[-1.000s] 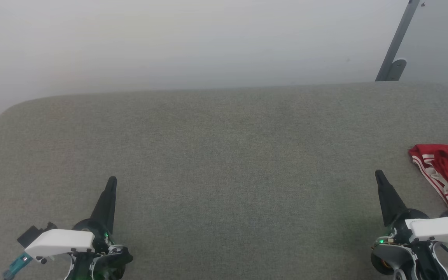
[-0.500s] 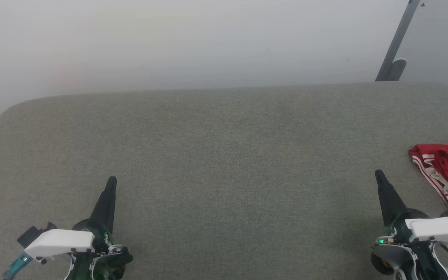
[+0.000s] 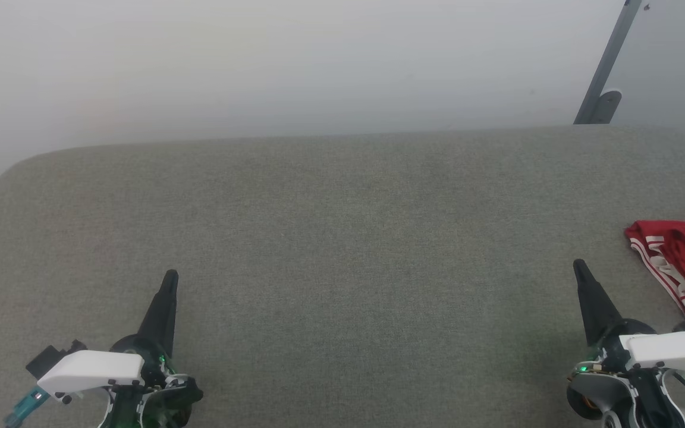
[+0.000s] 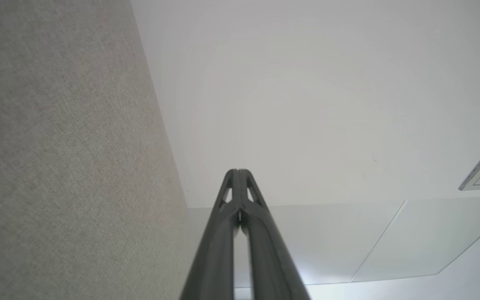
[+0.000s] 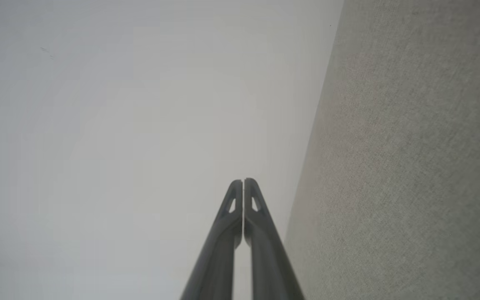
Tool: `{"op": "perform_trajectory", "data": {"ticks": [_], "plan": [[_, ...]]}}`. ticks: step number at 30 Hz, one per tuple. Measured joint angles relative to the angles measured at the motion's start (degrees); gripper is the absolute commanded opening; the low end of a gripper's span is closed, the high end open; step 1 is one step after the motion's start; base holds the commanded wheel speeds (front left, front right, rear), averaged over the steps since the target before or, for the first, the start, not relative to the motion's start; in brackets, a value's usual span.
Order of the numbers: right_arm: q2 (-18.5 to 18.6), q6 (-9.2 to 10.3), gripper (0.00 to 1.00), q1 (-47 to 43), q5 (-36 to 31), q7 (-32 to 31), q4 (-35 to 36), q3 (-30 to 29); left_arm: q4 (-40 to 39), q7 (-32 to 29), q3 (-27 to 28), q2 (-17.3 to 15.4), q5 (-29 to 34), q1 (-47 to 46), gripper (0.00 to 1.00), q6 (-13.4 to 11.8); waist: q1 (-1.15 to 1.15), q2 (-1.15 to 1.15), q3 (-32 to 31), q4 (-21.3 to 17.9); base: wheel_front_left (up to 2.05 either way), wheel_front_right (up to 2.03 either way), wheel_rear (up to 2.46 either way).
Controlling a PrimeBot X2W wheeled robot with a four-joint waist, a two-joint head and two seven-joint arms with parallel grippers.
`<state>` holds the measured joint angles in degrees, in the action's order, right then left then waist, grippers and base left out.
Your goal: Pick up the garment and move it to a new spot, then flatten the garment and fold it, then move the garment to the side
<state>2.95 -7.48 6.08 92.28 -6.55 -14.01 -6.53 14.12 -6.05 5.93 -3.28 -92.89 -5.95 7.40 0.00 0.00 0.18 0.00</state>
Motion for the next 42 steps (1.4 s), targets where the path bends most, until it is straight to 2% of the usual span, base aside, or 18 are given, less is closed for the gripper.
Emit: {"op": "perform_trajectory", "data": {"ticks": [42], "plan": [[-0.01,0.0,0.0,0.01,0.0,0.0,0.0,0.01,0.0,-0.25,0.23,0.16,0.18,0.0,0.0,0.0,0.0,0.0,0.0,0.0,0.0,0.0,0.0]]}}
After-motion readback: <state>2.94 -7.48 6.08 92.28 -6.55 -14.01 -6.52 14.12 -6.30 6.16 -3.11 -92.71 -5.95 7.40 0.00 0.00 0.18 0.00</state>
